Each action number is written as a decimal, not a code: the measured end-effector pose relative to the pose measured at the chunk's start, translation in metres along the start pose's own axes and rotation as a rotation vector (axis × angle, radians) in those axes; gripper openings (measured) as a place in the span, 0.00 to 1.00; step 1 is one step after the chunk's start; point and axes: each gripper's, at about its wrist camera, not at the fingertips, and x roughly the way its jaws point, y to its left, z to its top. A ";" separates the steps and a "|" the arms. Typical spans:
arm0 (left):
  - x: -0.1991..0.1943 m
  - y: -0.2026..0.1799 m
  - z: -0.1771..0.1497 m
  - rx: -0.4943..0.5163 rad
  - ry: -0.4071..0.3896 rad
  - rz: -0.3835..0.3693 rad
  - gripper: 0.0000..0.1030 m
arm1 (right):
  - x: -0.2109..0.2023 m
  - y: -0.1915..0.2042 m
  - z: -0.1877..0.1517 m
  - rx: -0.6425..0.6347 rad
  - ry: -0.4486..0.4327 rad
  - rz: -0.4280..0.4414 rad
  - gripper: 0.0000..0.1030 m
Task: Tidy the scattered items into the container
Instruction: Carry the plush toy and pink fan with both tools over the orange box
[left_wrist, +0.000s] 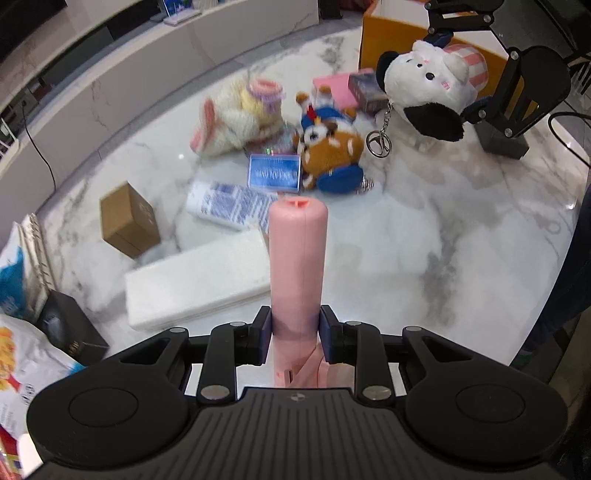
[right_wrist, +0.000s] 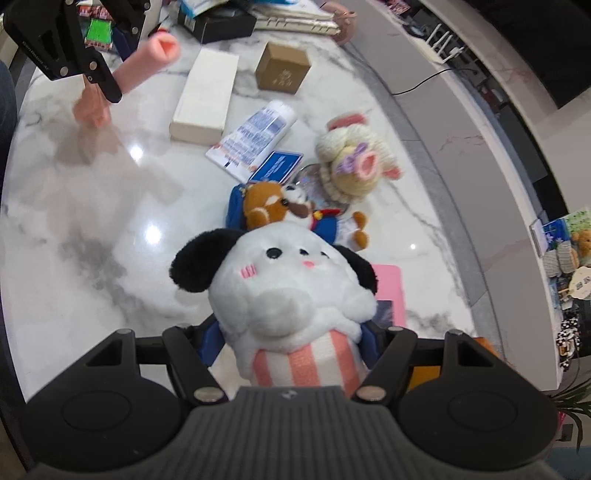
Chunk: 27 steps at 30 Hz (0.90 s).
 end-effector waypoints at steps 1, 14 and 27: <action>-0.005 -0.001 0.003 0.001 -0.008 0.005 0.30 | -0.006 -0.002 -0.001 0.005 -0.007 -0.009 0.70; -0.063 -0.031 0.063 0.033 -0.136 0.056 0.30 | -0.072 -0.019 -0.031 0.061 -0.067 -0.120 0.69; -0.085 -0.099 0.176 0.140 -0.291 0.006 0.30 | -0.129 -0.059 -0.105 0.169 -0.035 -0.255 0.69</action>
